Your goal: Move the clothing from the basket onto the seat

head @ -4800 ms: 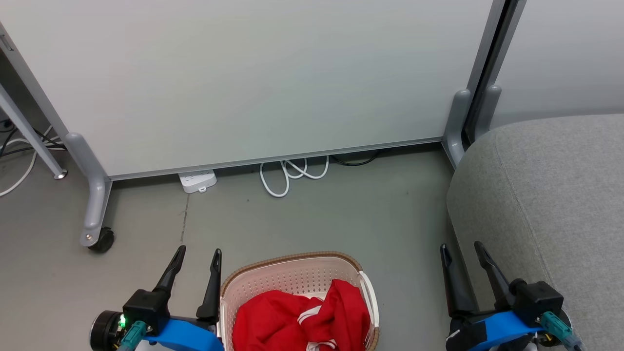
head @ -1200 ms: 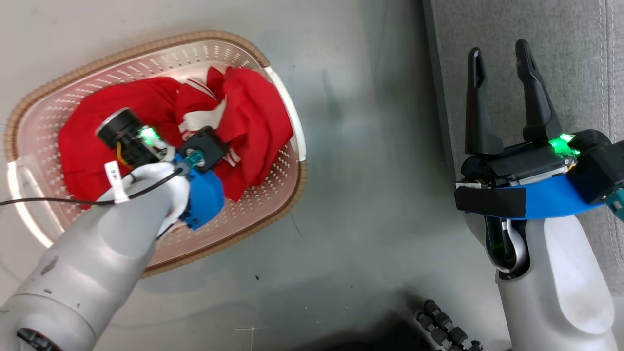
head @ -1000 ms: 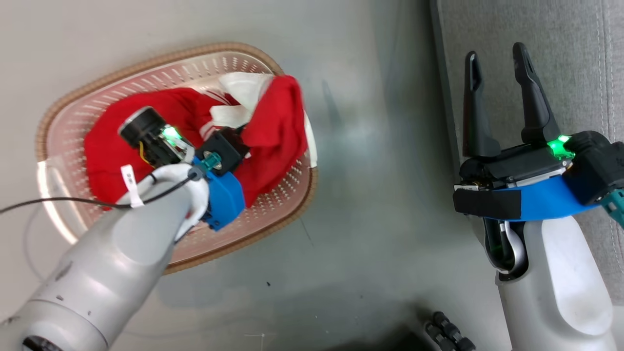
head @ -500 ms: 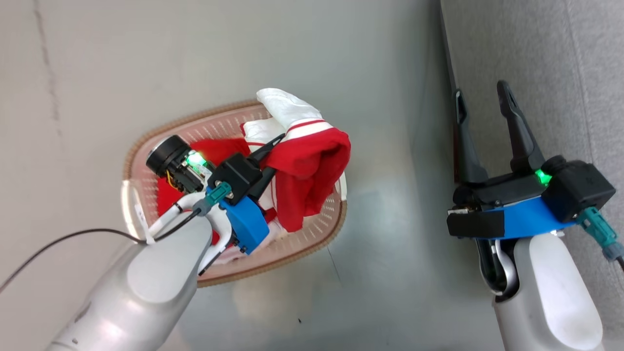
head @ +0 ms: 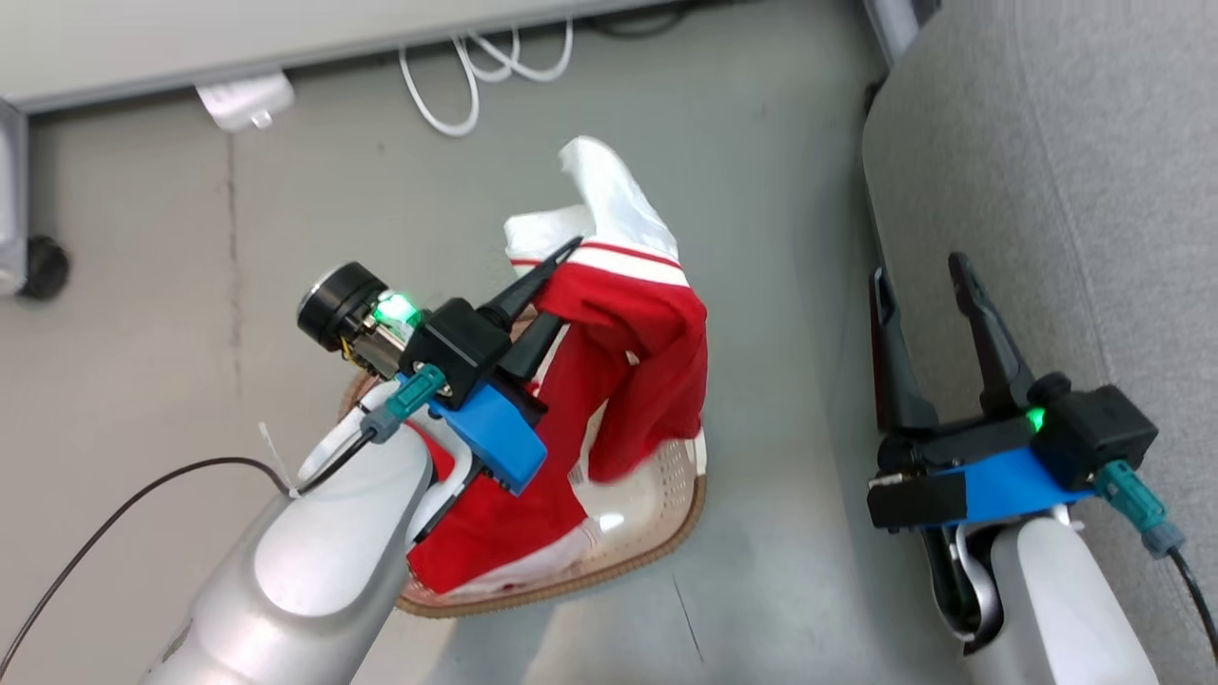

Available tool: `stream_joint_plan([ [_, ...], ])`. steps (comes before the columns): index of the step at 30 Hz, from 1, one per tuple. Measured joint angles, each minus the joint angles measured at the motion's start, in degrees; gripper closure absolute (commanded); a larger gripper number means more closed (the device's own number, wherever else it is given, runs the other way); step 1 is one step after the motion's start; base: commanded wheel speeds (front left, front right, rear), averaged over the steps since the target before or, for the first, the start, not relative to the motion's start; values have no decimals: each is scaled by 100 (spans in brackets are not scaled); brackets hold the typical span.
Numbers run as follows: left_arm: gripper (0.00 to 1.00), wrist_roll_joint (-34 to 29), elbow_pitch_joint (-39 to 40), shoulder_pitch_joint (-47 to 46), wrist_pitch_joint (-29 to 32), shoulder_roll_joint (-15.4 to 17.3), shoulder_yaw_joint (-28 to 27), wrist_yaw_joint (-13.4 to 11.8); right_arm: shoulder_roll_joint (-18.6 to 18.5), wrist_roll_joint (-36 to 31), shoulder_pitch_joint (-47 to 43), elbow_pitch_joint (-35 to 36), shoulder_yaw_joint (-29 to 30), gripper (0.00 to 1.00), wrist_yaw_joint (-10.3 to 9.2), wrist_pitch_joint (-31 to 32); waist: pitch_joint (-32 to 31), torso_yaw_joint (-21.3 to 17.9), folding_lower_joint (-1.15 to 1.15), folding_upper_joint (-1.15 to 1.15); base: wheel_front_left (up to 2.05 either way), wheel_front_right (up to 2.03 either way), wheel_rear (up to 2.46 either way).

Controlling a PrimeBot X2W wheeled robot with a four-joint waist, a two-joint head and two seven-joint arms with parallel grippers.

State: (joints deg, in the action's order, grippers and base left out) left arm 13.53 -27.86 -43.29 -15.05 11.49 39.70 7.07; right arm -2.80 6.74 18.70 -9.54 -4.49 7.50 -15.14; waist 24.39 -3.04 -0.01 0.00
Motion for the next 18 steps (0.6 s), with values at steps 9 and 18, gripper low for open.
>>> stream_joint_plan([
  [9,100,-9,253,-148,0,-208,-258,20,0,-1,-365,-124,32,0,0,0,-694,154,0,0,0,0,0],
  [18,100,29,196,-270,1,-347,-91,35,0,63,-729,-193,-36,0,0,0,-1246,223,0,0,0,0,0],
])
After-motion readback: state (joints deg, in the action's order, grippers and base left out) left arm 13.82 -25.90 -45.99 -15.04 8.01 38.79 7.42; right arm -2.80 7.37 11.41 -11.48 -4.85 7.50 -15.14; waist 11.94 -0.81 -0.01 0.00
